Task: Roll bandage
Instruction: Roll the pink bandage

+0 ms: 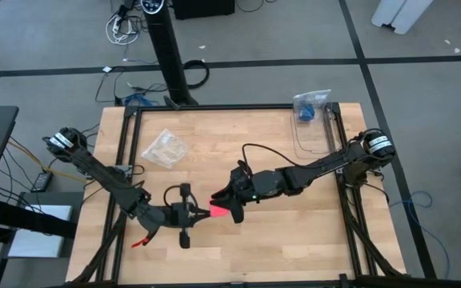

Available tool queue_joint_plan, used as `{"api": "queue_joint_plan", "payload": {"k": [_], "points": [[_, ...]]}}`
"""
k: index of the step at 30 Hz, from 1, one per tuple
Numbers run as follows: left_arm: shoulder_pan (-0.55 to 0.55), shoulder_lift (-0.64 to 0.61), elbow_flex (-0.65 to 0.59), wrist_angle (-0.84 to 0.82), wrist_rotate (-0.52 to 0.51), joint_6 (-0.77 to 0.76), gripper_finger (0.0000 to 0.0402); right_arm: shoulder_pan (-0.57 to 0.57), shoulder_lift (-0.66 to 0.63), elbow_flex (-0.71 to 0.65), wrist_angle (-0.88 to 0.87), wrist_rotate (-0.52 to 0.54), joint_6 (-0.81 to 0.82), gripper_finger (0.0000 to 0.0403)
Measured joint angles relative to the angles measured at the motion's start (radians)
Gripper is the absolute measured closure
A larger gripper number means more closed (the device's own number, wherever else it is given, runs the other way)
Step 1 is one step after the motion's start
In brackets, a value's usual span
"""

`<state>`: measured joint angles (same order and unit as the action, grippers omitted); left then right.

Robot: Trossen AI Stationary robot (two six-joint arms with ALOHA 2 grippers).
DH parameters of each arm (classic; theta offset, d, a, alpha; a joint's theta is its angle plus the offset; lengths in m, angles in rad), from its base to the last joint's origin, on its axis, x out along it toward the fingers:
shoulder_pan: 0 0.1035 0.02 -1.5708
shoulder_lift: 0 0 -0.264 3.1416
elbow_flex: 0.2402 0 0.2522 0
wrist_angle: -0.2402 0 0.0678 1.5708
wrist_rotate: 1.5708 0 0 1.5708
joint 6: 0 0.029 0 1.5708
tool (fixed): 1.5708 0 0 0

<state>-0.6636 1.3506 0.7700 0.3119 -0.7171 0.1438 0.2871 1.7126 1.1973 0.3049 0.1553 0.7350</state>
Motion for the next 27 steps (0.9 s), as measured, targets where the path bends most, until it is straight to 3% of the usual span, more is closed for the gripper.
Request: {"api": "queue_joint_plan", "payload": {"k": [5, 15, 27], "points": [[-0.023, 0.001, 0.034, -0.016, 0.017, 0.099, 0.0392, 0.011, -0.001, 0.003, 0.016, -0.053, -0.079, 0.0280], [-0.067, 0.001, 0.077, -0.073, 0.037, 0.110, 0.0392, 0.064, -0.003, 0.001, 0.036, -0.051, -0.169, 0.0325], [-0.095, -0.002, 0.081, -0.028, 0.128, 0.112, 0.0392, 0.083, -0.005, -0.001, 0.058, -0.094, -0.166, 0.0322]]}}
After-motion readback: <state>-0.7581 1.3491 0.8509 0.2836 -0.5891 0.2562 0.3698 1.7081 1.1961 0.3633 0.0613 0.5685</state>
